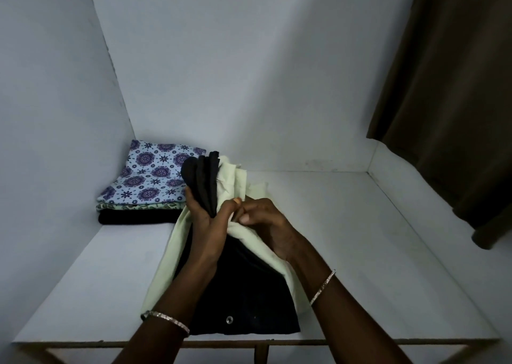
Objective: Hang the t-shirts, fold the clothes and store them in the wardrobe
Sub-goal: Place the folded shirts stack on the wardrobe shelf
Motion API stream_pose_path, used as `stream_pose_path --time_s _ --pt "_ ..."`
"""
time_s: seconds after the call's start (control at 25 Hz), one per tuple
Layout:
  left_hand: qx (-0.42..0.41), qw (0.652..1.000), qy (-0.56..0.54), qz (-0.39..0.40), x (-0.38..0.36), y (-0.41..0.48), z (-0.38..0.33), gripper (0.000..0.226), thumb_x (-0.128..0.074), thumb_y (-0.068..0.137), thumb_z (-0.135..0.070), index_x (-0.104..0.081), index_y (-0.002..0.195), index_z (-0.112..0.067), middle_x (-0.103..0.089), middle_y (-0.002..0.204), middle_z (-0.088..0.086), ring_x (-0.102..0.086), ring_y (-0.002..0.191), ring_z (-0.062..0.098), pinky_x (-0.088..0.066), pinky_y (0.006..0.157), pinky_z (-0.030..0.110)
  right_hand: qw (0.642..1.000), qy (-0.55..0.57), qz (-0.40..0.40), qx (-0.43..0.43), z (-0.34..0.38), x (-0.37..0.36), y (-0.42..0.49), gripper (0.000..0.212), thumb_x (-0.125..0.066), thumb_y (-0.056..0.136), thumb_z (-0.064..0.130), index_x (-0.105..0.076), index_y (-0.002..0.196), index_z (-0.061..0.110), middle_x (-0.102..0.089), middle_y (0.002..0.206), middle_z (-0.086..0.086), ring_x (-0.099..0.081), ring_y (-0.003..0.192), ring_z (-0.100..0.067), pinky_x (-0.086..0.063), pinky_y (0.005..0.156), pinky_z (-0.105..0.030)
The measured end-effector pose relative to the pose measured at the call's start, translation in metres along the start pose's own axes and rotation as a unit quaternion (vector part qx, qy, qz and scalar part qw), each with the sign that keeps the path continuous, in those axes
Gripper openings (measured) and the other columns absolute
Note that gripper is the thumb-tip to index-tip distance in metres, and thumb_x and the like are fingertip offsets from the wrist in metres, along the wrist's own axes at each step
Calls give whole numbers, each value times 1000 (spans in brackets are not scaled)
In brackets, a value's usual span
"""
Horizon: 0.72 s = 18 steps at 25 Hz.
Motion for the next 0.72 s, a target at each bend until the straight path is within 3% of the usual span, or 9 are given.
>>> stream_pose_path --time_s 0.08,0.16,0.24,0.32,0.44,0.56,0.64,0.72 --pt "-18 998 38 -36 -5 -1 -2 102 -62 72 -37 -6 157 -32 -34 157 -3 -41 138 12 -33 117 36 975 219 -15 -36 4 10 6 20 -53 75 18 -66 67 4 -69 93 -16 -63 94 -30 -48 89 -41" --pt "-32 995 63 -64 -11 0 -1 92 -50 77 -33 -6 158 -26 -29 160 5 -34 143 17 -29 119 38 946 289 -131 -62 -1 36 23 17 -45 86 13 -57 74 8 -69 105 -18 -66 96 -34 -52 87 -46" --pt "-42 993 74 -77 -17 3 2 86 -44 80 -30 -7 157 -24 -25 161 10 -29 147 21 -26 120 44 929 161 -308 -125 -15 69 40 12 -51 91 8 -62 94 10 -71 103 -14 -69 85 -29 -57 77 -41" --pt "-45 993 76 -83 -22 7 4 83 -42 81 -29 -9 157 -24 -24 162 11 -26 148 22 -25 120 45 887 -97 -415 -178 -29 106 53 24 -59 88 9 -62 111 12 -69 111 -13 -66 89 -27 -55 72 -35" --pt "-37 991 59 -114 -25 7 6 80 -41 82 -30 -12 157 -26 -29 160 11 -32 145 24 -27 119 47 823 -370 -351 -250 -40 131 65 33 -76 81 26 -57 103 9 -64 102 -13 -62 90 -29 -49 67 -32" --pt "-19 989 36 -141 -29 7 6 78 -41 82 -33 -16 156 -29 -34 157 11 -38 141 25 -31 116 47 815 -411 -309 -267 -45 133 72 22 -62 93 25 -57 100 5 -63 112 -19 -61 98 -30 -44 75 -31" --pt "-28 989 31 -145 -36 7 5 78 -43 84 -33 -15 156 -26 -30 159 9 -33 144 23 -29 119 45 803 -449 -314 -234 -44 128 73 23 -69 86 26 -53 86 9 -61 93 -10 -60 84 -28 -41 63 -27" --pt "-46 990 45 -127 -46 7 3 73 -46 92 -27 -14 157 -20 -22 163 9 -23 149 21 -20 122 33 785 -470 -367 -170 -41 123 68 27 -72 81 28 -50 76 13 -58 79 -5 -58 73 -26 -34 53 -27"
Point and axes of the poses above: each hand's wrist, its own y-axis towards the middle knuckle, its own x-axis out of the back of the hand, z = x × y, the point moved 2 cm from there along y, towards the middle knuckle
